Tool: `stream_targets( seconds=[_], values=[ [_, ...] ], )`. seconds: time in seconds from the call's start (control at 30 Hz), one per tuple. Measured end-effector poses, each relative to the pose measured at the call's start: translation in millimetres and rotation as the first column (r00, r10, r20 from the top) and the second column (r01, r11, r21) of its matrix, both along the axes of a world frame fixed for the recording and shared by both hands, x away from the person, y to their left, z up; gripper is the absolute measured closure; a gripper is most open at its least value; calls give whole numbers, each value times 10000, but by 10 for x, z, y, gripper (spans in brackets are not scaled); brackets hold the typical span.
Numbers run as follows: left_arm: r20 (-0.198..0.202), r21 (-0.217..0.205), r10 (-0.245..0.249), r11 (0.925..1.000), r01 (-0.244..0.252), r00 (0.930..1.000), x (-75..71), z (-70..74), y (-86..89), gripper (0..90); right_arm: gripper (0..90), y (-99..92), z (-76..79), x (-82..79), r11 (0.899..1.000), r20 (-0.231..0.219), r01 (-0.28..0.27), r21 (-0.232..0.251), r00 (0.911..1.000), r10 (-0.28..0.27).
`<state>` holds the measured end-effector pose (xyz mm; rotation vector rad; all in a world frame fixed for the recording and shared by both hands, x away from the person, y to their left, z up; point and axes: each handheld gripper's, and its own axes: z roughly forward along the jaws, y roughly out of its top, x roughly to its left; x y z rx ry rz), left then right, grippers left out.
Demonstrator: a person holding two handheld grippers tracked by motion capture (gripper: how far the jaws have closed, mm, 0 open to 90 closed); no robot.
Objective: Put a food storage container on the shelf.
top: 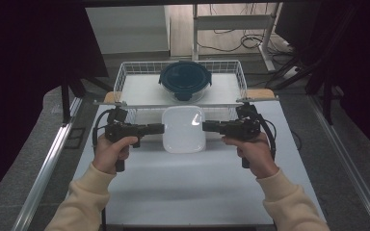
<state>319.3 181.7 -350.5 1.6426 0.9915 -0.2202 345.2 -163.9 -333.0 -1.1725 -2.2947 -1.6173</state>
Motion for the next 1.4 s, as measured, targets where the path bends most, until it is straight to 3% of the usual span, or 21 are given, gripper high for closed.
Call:
stream_targets(
  seconds=[0.17, 0.4, 0.77, 1.13, 1.4],
  values=[
    [235, -174, -17, 9998, 21, 9997, 38, 146, 38, 813, 792, 31, 213, 45, 9999, 322, -108, -122, 9994, 112],
    [470, -268, -59, 9996, 72, 9989, 82, 313, 32, 813, 793, 21, 386, 86, 9999, 607, -97, -74, 9981, 101],
    [737, -185, -36, 9998, 50, 9973, 258, 624, 13, 814, 795, -15, 645, 207, 9996, 685, -12, 267, 9977, -7],
    [590, -418, -93, 9991, 118, 9982, 543, 822, 56, 813, 795, 21, 941, 438, 10000, 624, -41, 48, 9980, 38],
    [558, -324, -20, 9995, 38, 9984, 720, 971, 93, 812, 797, 61, 1081, 651, 9999, 503, -46, 104, 9987, 41]
  ],
)
